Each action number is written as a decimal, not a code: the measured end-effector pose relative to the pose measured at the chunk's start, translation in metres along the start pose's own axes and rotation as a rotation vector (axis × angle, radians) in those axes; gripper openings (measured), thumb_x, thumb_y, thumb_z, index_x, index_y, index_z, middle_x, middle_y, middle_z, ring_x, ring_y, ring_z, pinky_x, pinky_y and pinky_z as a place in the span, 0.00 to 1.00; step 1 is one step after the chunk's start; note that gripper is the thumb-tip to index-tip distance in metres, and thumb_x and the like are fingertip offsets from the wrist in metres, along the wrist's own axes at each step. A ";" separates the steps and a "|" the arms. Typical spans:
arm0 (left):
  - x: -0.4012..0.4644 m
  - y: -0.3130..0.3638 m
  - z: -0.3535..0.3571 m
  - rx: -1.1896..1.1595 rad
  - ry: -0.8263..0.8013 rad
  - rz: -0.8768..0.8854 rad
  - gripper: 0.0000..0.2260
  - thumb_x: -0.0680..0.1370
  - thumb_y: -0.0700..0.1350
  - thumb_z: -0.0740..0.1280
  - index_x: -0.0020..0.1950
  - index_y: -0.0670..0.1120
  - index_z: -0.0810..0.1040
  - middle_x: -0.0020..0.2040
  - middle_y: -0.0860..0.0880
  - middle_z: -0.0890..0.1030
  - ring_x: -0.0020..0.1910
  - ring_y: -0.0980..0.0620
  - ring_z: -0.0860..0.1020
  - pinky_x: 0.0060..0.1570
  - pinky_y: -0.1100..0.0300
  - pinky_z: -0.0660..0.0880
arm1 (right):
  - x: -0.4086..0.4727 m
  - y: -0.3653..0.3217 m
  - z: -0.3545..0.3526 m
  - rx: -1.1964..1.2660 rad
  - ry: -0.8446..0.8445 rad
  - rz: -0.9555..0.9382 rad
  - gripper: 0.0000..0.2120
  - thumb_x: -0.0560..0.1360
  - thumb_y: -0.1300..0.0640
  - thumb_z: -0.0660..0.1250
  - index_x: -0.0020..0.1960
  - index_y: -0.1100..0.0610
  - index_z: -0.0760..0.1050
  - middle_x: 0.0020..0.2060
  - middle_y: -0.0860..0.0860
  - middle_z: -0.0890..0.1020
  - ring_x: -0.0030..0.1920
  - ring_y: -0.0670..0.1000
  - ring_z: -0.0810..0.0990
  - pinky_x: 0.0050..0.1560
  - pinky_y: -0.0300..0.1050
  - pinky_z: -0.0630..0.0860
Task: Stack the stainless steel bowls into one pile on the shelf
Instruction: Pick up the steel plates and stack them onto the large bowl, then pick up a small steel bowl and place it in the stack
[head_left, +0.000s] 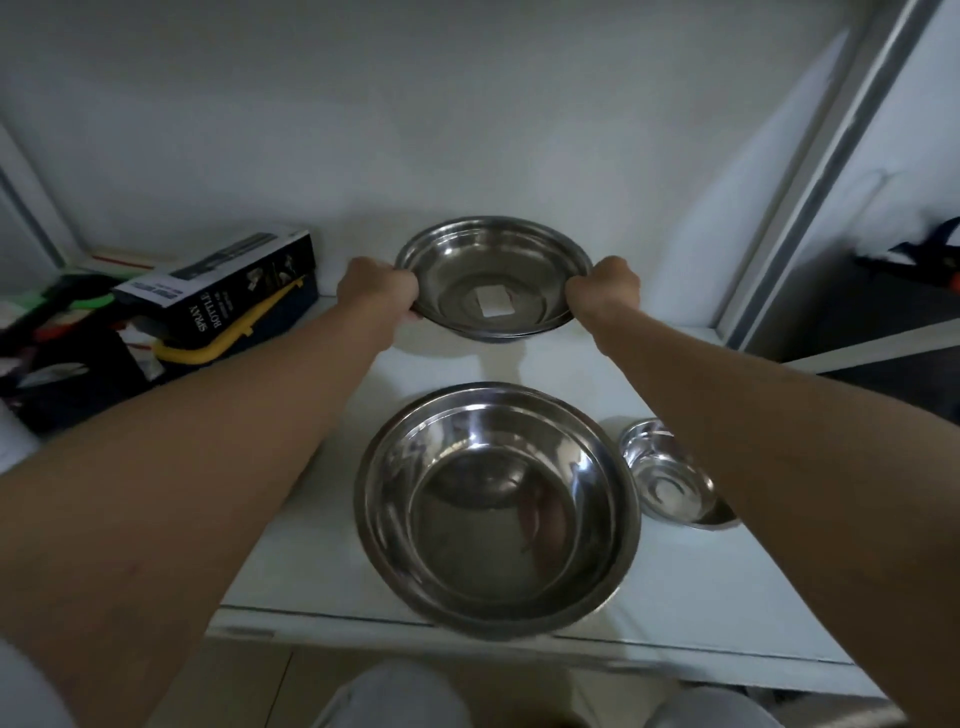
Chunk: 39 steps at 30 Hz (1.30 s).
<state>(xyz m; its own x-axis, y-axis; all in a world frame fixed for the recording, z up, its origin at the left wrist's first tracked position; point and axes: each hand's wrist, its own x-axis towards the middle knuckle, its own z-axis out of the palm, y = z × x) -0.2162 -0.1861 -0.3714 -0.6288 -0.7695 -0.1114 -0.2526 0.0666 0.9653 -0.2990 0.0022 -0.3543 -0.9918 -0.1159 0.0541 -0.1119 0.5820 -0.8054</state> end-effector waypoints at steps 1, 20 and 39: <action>-0.010 0.005 -0.005 0.021 -0.009 -0.003 0.16 0.73 0.31 0.67 0.60 0.34 0.80 0.57 0.37 0.82 0.48 0.42 0.83 0.16 0.67 0.73 | -0.007 -0.003 -0.005 0.015 0.000 0.000 0.07 0.75 0.63 0.59 0.52 0.61 0.71 0.38 0.52 0.71 0.44 0.56 0.73 0.44 0.45 0.72; -0.163 -0.016 -0.061 0.177 -0.208 -0.160 0.07 0.76 0.29 0.62 0.50 0.37 0.75 0.49 0.40 0.77 0.46 0.44 0.80 0.42 0.57 0.79 | -0.137 0.038 -0.054 -0.294 -0.095 -0.004 0.18 0.76 0.55 0.64 0.61 0.66 0.75 0.59 0.61 0.80 0.60 0.60 0.79 0.58 0.48 0.75; -0.152 -0.071 -0.047 1.015 -0.313 -0.019 0.20 0.73 0.40 0.70 0.64 0.37 0.73 0.55 0.42 0.77 0.60 0.41 0.77 0.60 0.53 0.75 | -0.144 0.081 -0.012 -0.596 -0.319 -0.068 0.17 0.73 0.63 0.62 0.62 0.64 0.73 0.54 0.61 0.81 0.55 0.60 0.80 0.55 0.50 0.78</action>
<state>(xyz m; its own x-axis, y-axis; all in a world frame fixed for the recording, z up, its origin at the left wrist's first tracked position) -0.0684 -0.1035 -0.4117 -0.7429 -0.5882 -0.3196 -0.6692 0.6659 0.3298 -0.1662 0.0758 -0.4203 -0.9246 -0.3469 -0.1576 -0.2795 0.8986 -0.3382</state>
